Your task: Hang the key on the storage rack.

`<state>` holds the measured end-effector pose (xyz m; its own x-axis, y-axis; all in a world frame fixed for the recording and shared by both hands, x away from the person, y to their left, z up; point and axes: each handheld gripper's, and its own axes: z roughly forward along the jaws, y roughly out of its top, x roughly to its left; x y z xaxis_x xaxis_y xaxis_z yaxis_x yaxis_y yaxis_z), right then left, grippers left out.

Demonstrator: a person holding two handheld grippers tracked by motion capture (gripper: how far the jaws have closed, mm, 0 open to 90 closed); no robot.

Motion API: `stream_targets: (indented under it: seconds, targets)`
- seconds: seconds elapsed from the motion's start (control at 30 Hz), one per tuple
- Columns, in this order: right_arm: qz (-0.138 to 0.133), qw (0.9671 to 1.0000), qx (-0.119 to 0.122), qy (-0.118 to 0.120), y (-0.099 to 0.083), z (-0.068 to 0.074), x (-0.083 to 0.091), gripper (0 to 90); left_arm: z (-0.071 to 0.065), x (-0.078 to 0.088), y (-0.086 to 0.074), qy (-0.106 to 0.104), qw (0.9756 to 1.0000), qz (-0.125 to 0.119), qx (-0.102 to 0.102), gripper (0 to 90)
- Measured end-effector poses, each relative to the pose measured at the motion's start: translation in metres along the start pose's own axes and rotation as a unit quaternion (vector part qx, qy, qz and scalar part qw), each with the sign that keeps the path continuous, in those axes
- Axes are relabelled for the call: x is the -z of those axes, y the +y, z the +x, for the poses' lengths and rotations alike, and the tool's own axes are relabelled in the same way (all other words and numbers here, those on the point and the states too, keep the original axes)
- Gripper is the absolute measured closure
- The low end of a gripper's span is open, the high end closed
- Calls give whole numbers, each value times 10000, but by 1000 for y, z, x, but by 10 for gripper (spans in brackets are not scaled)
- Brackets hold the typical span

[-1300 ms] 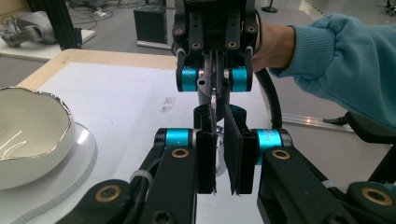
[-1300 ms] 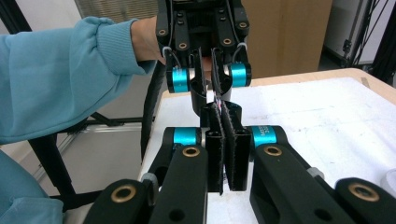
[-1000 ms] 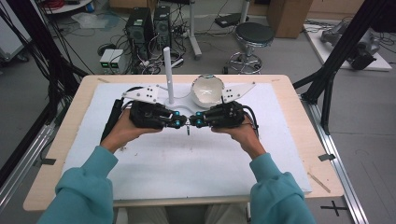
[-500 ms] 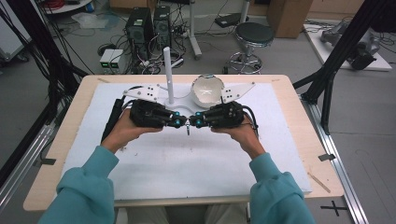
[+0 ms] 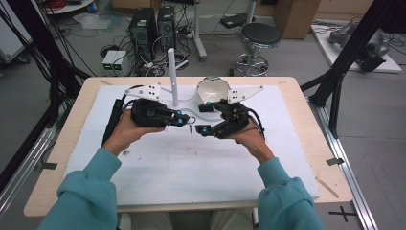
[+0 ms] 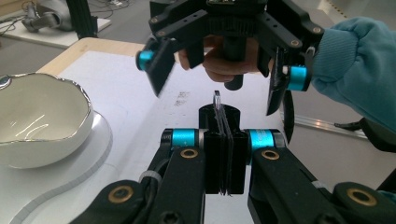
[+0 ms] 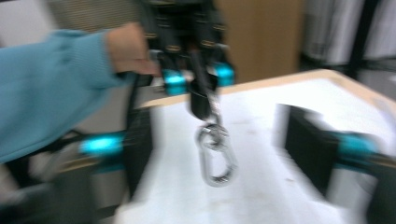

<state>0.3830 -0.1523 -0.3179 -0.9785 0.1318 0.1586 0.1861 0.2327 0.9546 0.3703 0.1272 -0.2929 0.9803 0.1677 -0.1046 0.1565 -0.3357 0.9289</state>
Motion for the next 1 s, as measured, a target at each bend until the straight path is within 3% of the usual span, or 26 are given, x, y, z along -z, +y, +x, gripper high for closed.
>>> stream_targets:
  seconds: [0.03,0.07,0.1,0.13,0.33,0.37,0.43,0.47,0.5,0.6,0.73,0.87,1.0]
  targets:
    - [0,10000,0,0,0,0,0,127,1,1,1,27,10000,15,-13,885]
    - [110,9995,106,-290,-1,0,3,74,1,2,2,70,10000,25,-6,885]
    - [110,9995,106,-290,-1,0,3,74,3,4,3,63,10000,46,-10,885]
    - [91,9985,83,-527,-2,-1,8,5,4,5,5,124,9999,79,-39,885]
    - [-15,9958,78,-907,-10,-1,30,5,16,16,19,334,9991,271,-65,885]
    - [-116,9930,114,-1173,-14,0,39,5,19,19,21,363,9989,301,-34,885]
    - [-157,9919,122,-1253,-16,0,43,5,26,23,26,438,9983,378,-37,885]
    - [-311,9889,114,-1450,-23,1,54,5,30,25,29,462,9980,438,-20,884]
    - [-311,9889,114,-1450,-23,1,54,5,33,26,31,494,9976,491,-10,884]
    - [-443,9852,81,-1653,-38,4,67,5,42,29,38,602,9957,700,-15,885]
    - [-439,9795,76,-1963,-57,7,82,5,54,30,45,721,9929,949,13,884]
    - [-452,9758,117,-2135,-69,11,89,5,65,32,49,807,9906,1098,86,884]
    - [-517,9678,160,-2459,-84,15,96,5,76,32,53,914,9875,1274,143,884]
